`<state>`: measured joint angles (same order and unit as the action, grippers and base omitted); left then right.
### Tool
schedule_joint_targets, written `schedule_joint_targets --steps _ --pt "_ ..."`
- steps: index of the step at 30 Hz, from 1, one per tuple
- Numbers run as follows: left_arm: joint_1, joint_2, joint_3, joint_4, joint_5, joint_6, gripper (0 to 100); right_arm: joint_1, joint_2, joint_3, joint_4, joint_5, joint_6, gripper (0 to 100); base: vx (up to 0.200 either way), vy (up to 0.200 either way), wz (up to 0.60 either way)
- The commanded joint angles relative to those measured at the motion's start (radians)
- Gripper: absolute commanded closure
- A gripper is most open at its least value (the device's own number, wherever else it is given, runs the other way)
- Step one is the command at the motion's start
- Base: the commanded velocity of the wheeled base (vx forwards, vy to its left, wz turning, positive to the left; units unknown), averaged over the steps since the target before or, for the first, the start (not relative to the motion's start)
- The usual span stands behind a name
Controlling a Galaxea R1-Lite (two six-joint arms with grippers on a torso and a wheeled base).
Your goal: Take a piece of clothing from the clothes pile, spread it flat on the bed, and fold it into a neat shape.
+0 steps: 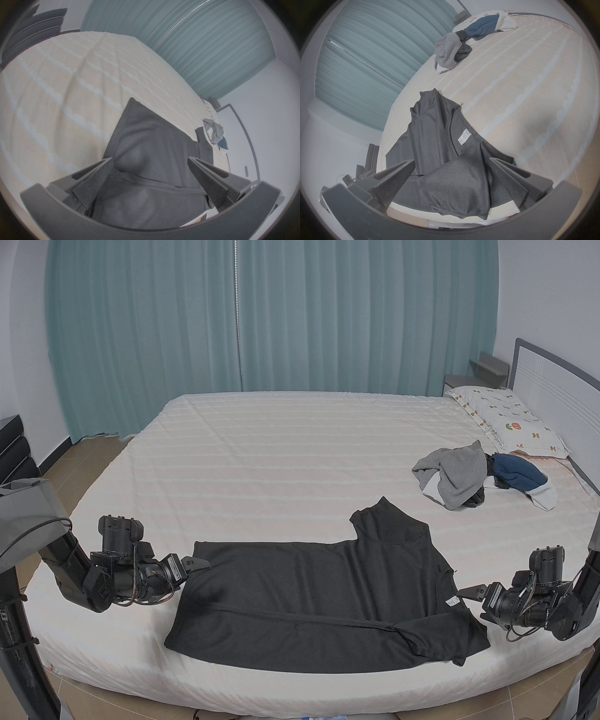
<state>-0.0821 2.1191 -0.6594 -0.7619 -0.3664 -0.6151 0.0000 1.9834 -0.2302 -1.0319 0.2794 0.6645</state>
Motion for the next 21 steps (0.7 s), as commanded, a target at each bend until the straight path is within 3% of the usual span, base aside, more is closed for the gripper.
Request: schedule_joint_targets --steps 1,6,10,15,21 --pt "-0.001 0.085 0.046 -0.114 -0.036 0.038 0 0.002 0.008 0.000 0.000 0.001 0.000 0 0.000 0.000 0.00" --pt "0.002 0.179 0.173 -0.419 -0.046 0.133 0 0.002 0.008 0.000 0.000 0.001 0.000 0 0.000 0.000 0.00" --pt "0.005 0.217 0.218 -0.556 -0.055 0.143 0 0.002 0.003 0.000 0.000 0.001 0.000 0 0.000 0.000 0.00" --pt "0.007 0.234 0.264 -0.613 -0.103 0.189 0 0.003 0.000 0.002 0.000 0.001 0.000 0 0.000 0.000 0.00" --pt "0.018 0.266 0.265 -0.659 -0.106 0.204 0 0.005 -0.003 0.003 0.000 0.001 0.000 0 0.000 0.000 0.00"
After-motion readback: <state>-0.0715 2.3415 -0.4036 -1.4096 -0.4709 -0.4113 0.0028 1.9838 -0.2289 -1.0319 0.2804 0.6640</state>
